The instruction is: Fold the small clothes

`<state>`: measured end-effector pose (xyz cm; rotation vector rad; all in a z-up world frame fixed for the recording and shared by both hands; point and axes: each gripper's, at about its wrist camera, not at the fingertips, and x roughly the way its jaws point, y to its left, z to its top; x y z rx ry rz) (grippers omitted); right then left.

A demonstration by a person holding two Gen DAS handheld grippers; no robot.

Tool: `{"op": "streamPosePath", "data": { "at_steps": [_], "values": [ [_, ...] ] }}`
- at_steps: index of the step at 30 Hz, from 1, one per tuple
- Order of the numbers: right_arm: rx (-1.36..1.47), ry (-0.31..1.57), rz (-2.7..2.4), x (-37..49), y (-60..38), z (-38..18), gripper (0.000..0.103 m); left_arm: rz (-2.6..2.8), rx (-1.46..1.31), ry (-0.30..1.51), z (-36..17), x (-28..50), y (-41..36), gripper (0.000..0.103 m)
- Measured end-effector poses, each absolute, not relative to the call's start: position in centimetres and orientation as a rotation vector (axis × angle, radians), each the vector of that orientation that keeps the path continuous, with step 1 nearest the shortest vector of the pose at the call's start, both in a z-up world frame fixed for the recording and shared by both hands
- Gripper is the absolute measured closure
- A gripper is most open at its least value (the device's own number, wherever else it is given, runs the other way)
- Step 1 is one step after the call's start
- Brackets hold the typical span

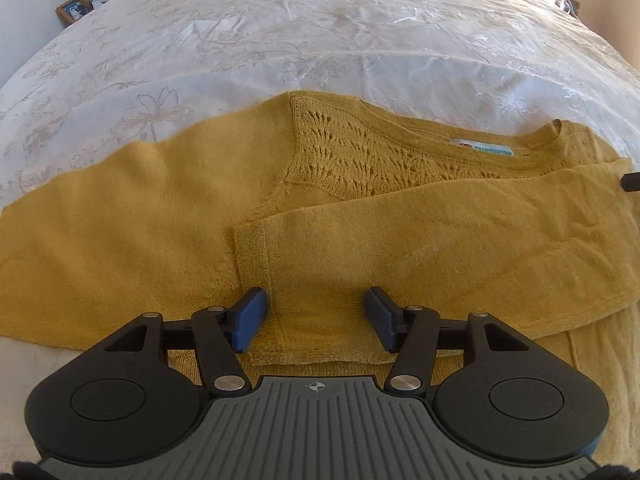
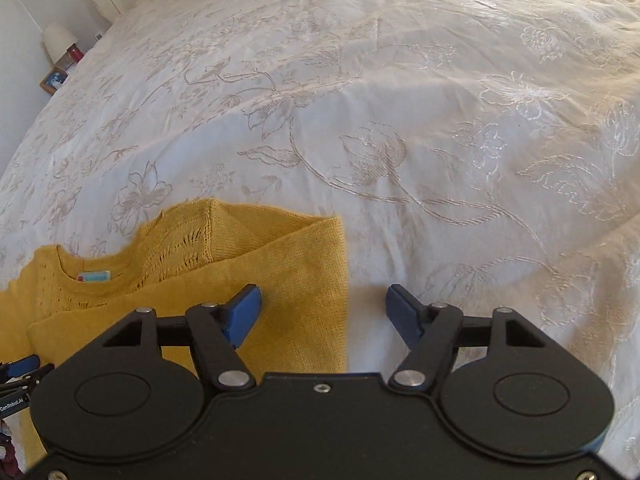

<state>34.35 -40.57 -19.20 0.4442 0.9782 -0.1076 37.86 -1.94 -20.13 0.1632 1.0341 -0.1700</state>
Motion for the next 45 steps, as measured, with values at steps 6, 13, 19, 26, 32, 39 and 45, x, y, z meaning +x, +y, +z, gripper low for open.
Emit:
{"op": "streamPosePath", "data": {
  "at_steps": [6,13,19,26,32,39,45],
  "values": [
    [0.302,0.981,-0.08,35.1,-39.1,-17.7,0.088,-0.164,0.16,1.035,-20.3,38.0,-2.1,0.041],
    [0.279,0.997,-0.198,35.2,-40.0,-18.5,0.042,-0.156,0.166,1.051,-20.4,38.5,-2.1,0.031],
    [0.263,0.959,-0.16,31.4,-38.4,-16.2,0.022,-0.131,0.121,1.071,-20.7,39.0,-1.4,0.02],
    [0.261,1.103,-0.29,26.0,-39.6,-19.2,0.022,-0.149,0.13,1.079,-20.7,39.1,-1.3,0.017],
    [0.338,1.008,-0.293,22.2,-38.7,-15.9,0.017,-0.183,0.096,1.126,-19.5,38.4,-0.5,0.017],
    [0.273,1.017,-0.11,20.3,-33.0,-14.6,0.003,-0.169,0.082,1.138,-17.4,31.3,0.2,0.017],
    [0.178,1.055,0.059,18.8,-27.9,-15.1,0.001,-0.168,0.084,1.192,-17.1,24.2,0.6,0.017]
  ]
}}
